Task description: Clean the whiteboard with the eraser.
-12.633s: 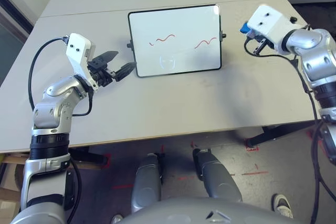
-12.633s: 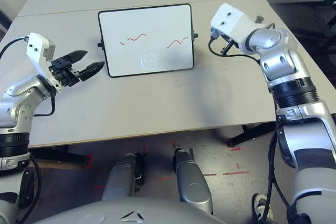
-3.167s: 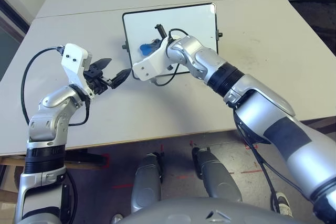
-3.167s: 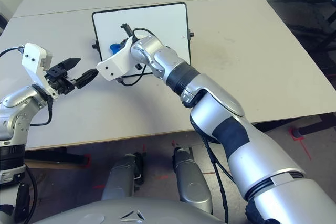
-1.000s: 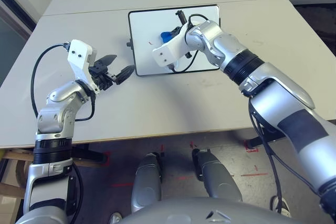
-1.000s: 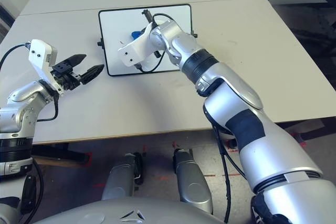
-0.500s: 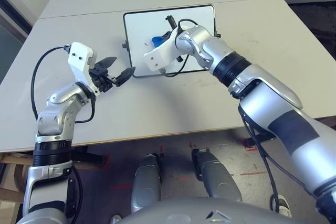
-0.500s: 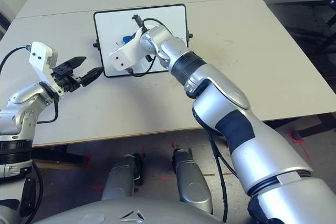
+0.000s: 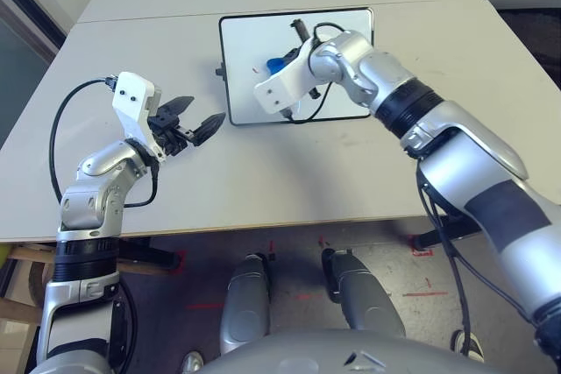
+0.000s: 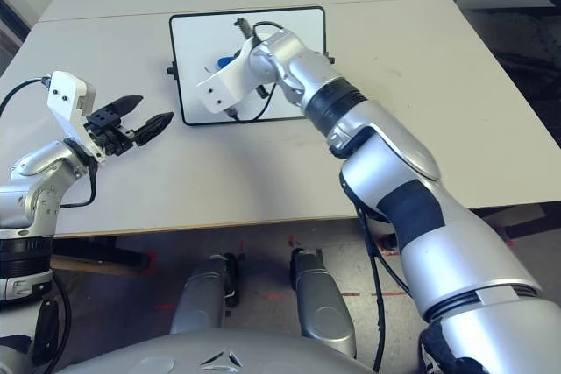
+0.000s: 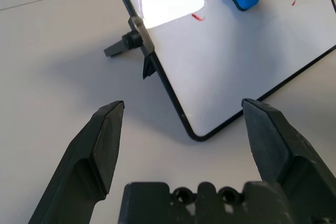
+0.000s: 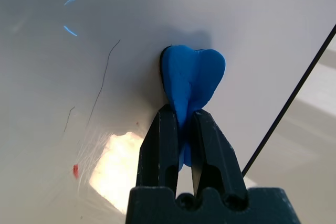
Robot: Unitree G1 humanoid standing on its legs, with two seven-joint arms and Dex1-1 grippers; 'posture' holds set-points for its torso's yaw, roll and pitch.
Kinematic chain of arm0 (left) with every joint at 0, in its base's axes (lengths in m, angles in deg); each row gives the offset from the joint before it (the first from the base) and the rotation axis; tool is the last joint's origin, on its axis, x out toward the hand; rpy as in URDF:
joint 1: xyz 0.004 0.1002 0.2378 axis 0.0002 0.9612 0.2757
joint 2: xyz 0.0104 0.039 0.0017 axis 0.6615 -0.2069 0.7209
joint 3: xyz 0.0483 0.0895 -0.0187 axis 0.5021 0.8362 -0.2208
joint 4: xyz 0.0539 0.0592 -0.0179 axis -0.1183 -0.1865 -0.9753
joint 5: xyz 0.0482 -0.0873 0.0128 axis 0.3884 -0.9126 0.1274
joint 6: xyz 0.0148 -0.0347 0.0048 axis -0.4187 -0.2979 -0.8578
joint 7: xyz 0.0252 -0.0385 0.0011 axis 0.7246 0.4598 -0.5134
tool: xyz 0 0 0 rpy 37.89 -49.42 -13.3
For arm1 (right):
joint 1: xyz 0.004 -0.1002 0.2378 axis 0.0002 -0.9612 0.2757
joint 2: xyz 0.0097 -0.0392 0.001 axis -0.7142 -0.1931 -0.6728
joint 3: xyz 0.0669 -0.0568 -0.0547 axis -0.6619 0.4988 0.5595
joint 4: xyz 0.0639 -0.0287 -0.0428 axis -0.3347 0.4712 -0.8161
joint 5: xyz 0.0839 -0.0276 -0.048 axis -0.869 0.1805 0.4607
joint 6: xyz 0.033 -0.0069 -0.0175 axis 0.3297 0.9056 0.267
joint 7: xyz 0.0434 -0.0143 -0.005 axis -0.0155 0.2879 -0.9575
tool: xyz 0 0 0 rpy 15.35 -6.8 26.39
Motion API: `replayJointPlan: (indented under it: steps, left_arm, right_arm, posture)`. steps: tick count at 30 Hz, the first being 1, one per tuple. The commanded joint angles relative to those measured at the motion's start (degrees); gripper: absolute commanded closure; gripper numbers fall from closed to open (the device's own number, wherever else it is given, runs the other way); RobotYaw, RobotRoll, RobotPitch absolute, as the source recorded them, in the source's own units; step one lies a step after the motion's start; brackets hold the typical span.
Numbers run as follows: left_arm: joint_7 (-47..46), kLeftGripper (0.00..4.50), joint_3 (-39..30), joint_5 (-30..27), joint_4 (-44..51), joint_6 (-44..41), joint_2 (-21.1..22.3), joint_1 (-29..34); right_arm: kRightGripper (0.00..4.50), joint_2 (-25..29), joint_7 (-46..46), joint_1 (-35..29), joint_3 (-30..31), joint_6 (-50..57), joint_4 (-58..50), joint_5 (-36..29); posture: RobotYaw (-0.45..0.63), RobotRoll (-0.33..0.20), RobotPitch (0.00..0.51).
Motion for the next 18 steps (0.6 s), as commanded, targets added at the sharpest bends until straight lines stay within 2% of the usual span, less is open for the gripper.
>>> replayJointPlan:
  steps: [1,5,9,13,16,18]
  left_arm:
    - [1.01,0.0,1.13,0.72,-1.34,0.56,-0.2,-0.66]
    - [1.48,0.0,1.56,0.92,-2.33,0.94,-0.14,-1.49]
    - [1.84,0.0,1.93,1.0,-2.89,1.13,-0.16,-2.06]
    - [2.45,0.0,2.35,1.13,-3.74,1.41,-0.08,-2.65]
    - [2.94,0.0,2.69,1.34,-4.54,1.57,-0.06,-3.33]
    - [3.26,0.0,2.94,1.5,-5.17,1.72,-0.09,-3.86]
  right_arm:
    - [4.38,1.69,-1.85,-2.04,-0.06,1.63,-0.44,0.68]
    - [4.38,3.78,-3.05,-2.28,-1.7,2.34,-1.49,-0.33]
    - [4.38,6.67,-8.58,-3.63,-6.02,4.17,-5.19,-5.16]
    - [4.38,11.55,-19.92,-7.09,-11.5,8.11,-13.57,-12.99]
    - [4.38,16.91,-31.32,-10.94,-15.36,14.05,-23.75,-19.84]
    - [4.38,19.55,-35.37,-13.0,-17.53,18.85,-28.39,-22.77]
  posture:
    - [-0.08,0.0,0.177]
    - [-0.09,0.0,0.177]
    - [-0.1,0.0,0.178]
    - [-0.12,0.0,0.182]
    - [-0.13,0.0,0.186]
    - [-0.14,0.0,0.187]
